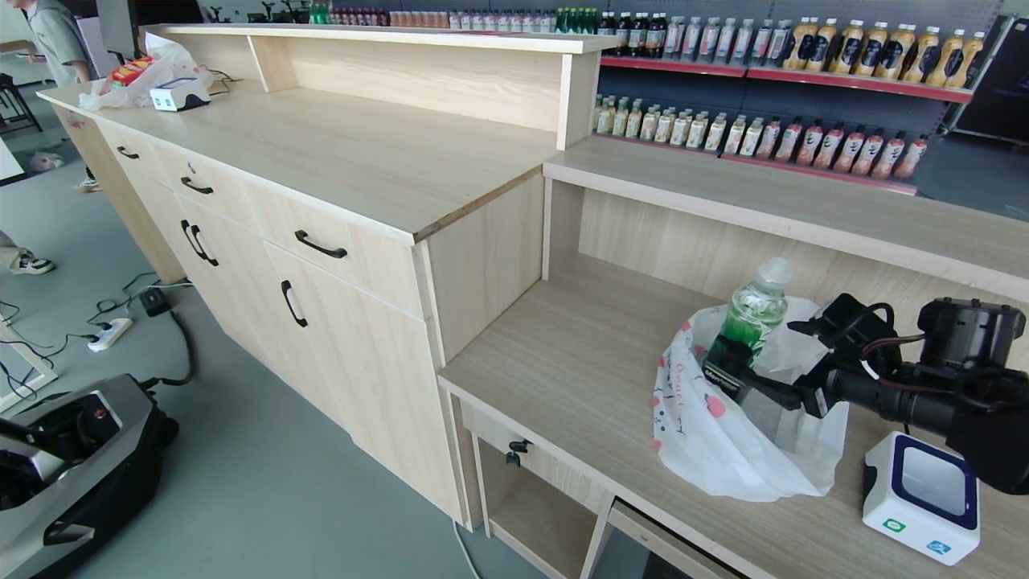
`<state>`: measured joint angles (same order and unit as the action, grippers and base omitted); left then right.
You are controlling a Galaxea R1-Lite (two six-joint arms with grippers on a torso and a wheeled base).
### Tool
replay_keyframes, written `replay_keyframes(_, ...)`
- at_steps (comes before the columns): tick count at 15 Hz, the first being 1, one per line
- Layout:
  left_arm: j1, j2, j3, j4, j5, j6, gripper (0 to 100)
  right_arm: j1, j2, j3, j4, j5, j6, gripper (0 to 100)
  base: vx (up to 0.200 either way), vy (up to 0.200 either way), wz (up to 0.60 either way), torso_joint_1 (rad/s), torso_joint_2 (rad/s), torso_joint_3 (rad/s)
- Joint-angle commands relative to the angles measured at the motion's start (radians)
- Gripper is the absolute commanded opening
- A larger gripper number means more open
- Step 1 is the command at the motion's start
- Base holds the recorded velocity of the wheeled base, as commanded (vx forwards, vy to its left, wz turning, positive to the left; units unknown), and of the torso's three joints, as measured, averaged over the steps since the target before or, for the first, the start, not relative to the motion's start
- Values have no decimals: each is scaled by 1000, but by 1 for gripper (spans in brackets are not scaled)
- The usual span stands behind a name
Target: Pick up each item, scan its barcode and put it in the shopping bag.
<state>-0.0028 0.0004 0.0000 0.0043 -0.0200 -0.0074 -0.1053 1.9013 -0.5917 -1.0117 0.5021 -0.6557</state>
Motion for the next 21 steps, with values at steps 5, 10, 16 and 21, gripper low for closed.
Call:
replay_keyframes(5, 0, 1, 0, 0, 0, 0, 100, -82, -203, 52, 68, -16, -25, 100, 0, 0, 0, 0, 0, 0)
replay_keyframes(10, 0, 1, 0, 0, 0, 0, 100, -183, -435, 61, 147, -10, -51, 100, 0, 0, -480, 4, 1, 1)
replay_keyframes(16, 0, 1, 0, 0, 0, 0, 100, -183, -550, 13, 188, -143, 85, 100, 0, 0, -600, 5, 4, 1)
replay_keyframes(21, 0, 1, 0, 0, 0, 0, 100, -177, -567, 21, 231, -297, 246, 100, 0, 0, -240, 0, 1, 1)
